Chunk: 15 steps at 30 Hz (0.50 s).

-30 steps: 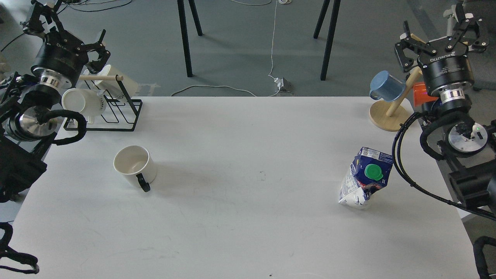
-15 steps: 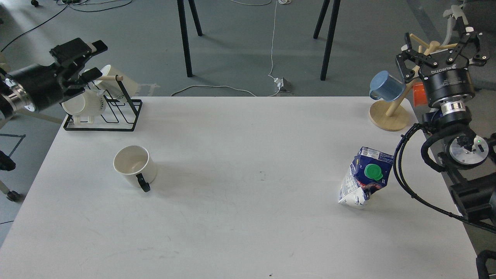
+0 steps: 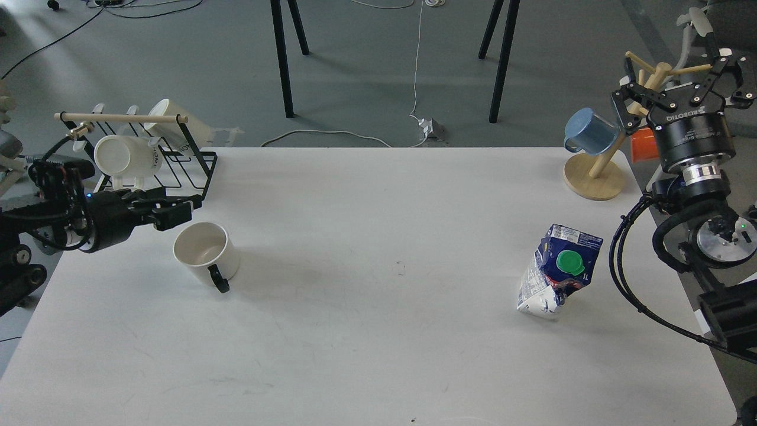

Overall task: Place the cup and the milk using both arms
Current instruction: 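Grasp the white mug by its rim with the left gripper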

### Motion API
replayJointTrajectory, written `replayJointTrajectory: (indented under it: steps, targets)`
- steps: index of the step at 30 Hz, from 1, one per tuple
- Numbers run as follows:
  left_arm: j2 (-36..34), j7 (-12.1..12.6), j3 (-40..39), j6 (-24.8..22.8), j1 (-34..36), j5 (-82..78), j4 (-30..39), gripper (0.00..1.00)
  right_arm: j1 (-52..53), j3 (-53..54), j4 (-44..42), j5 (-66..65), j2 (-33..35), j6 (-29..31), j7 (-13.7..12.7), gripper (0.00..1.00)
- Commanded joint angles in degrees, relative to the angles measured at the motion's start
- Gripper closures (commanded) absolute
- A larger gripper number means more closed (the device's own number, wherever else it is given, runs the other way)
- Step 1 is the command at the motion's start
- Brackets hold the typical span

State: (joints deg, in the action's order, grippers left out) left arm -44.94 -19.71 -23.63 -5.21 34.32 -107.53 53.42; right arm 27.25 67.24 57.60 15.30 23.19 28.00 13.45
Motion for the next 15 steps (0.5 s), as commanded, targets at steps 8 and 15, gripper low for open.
replayJointTrajectory:
  steps: [8,15]
  targets:
    - [3.63,-4.72,3.59,3.55,-0.21,-2.95,-9.38,0.72,0.0,-0.09,0.14,-0.1,-0.07,0.0,0.0,0.01]
    - [3.72,-8.29,5.43,3.19,0.31,-2.95,-9.74,0.92,0.0,0.0,0.05,-0.19,-0.07,0.0,0.0,0.01]
